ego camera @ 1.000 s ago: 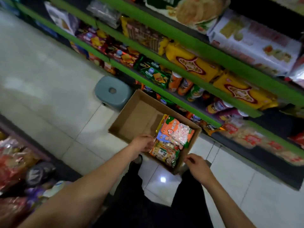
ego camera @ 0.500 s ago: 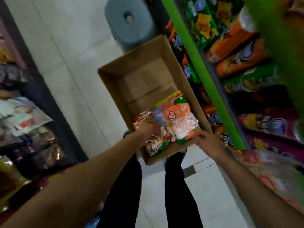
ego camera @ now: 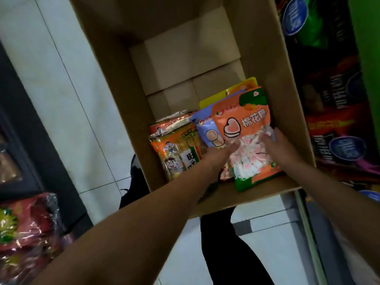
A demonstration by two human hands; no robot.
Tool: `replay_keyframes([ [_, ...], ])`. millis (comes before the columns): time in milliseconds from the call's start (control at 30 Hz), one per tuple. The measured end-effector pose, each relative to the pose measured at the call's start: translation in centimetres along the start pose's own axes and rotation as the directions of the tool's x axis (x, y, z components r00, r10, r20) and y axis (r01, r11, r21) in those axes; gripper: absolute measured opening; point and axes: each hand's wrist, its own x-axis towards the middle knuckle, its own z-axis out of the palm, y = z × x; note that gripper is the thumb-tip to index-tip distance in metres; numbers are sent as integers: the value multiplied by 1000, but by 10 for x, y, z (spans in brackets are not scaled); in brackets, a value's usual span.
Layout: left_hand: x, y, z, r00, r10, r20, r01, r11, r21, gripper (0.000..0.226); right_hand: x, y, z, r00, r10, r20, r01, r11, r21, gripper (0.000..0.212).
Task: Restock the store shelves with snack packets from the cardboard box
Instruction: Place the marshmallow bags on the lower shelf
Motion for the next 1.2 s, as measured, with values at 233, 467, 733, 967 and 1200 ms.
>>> replay_keyframes([
  [233, 13, -11, 12, 996, 57, -75, -73, 969, -237, 64, 21, 13, -1, 995, 39, 91, -60, 970, 237, 62],
  [467, 11, 7, 2, 996, 70, 50, -63, 989, -133, 46, 25, 23, 0, 987, 50, 150, -94, 947, 307, 46],
  [733, 12, 1, -2, 999, 44, 27, -39, 985, -169, 88, 25, 21, 0, 964, -74, 257, -63, 871, 488, 44],
  [967, -36, 14, -14, 963, 80, 257, -63, 995, -76, 47, -43, 5, -21, 962, -107, 251, -45, 846, 531, 44],
  [1200, -132, 52, -51, 923, 100, 372, -93, 995, -37, 42, -156, -42, -39, 975, -176, 137, 77, 842, 533, 48],
])
